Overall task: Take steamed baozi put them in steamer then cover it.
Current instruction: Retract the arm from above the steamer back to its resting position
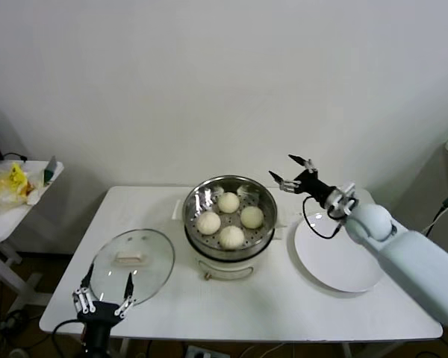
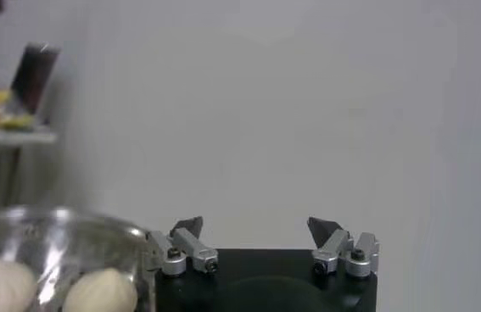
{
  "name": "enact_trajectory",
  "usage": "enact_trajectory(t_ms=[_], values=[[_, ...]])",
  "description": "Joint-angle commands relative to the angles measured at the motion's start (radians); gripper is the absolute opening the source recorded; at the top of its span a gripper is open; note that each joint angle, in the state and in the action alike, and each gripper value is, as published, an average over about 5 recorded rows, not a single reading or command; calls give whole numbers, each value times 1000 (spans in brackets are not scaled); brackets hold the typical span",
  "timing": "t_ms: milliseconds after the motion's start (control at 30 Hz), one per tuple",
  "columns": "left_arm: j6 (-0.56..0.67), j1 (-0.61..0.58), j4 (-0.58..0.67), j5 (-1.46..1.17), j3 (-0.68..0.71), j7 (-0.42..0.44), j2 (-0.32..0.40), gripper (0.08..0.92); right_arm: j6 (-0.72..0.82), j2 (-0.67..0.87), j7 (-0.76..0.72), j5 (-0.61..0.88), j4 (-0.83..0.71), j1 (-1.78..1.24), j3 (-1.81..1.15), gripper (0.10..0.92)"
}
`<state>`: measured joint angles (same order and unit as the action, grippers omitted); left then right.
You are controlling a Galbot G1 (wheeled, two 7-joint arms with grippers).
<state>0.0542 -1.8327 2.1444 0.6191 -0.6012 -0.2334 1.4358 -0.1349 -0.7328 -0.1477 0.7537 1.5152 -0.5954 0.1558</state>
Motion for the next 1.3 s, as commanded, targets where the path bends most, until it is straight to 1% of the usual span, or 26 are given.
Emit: enact_trajectory(t_ms=[33, 200, 333, 533, 667, 733, 833, 1000, 1300], values=[[-132, 84, 17, 389, 9, 69, -73, 823, -24, -172, 100, -25, 290, -630, -805, 823], [-180, 111, -15, 467, 27, 119, -105, 823, -19, -263, 41, -43, 332, -755, -929, 823], [-239, 143, -54, 567, 36, 179, -150, 823, -23, -314, 6, -70, 344, -842, -998, 823], [-294, 220, -185, 677, 65, 221, -211, 823, -11, -362, -21, -140, 369, -933, -1054, 823], [-290, 294, -326, 709, 102, 188, -212, 823, -1, -394, -31, -169, 384, -967, -1072, 823], [-280, 333, -397, 723, 113, 164, -198, 823, 0, -406, -33, -182, 386, -976, -1075, 823], [-268, 378, -463, 737, 114, 148, -176, 823, 2, -412, -32, -196, 388, -980, -1079, 823], [-247, 435, -538, 756, 105, 131, -157, 823, 7, -410, -33, -203, 391, -980, -1089, 823], [-233, 523, -631, 760, 105, 80, -144, 823, 11, -408, -42, -216, 384, -969, -1077, 823]])
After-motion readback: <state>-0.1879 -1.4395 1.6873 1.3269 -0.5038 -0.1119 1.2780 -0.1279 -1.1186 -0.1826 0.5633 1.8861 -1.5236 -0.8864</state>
